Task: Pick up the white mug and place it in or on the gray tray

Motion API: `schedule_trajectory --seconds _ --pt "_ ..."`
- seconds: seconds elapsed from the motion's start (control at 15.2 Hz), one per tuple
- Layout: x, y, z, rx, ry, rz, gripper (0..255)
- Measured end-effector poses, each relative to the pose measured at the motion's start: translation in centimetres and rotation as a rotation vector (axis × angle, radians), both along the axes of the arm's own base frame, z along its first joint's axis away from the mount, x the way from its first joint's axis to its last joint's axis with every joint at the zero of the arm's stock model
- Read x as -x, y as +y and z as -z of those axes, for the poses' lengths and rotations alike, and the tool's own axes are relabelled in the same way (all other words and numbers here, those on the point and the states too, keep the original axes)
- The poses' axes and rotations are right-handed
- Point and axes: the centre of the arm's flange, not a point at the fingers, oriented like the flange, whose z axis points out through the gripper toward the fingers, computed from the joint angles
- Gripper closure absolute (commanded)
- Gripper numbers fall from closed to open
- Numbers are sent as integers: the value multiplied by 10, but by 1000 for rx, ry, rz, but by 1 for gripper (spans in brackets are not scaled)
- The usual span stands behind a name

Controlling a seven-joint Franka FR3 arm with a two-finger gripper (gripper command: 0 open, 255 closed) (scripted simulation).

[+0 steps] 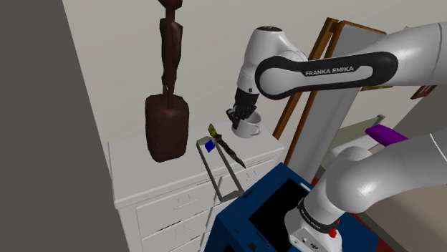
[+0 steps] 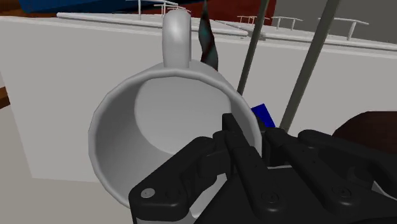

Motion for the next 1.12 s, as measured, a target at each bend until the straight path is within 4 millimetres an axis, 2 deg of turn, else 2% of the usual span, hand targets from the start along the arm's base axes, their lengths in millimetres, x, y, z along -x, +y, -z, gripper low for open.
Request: schedule_trajectory --seconds 0.66,0.86,1.12 --pt "26 127 -1 0 0 1 255" --pt "30 136 8 0 0 1 255" --pt "31 136 29 0 0 2 255"
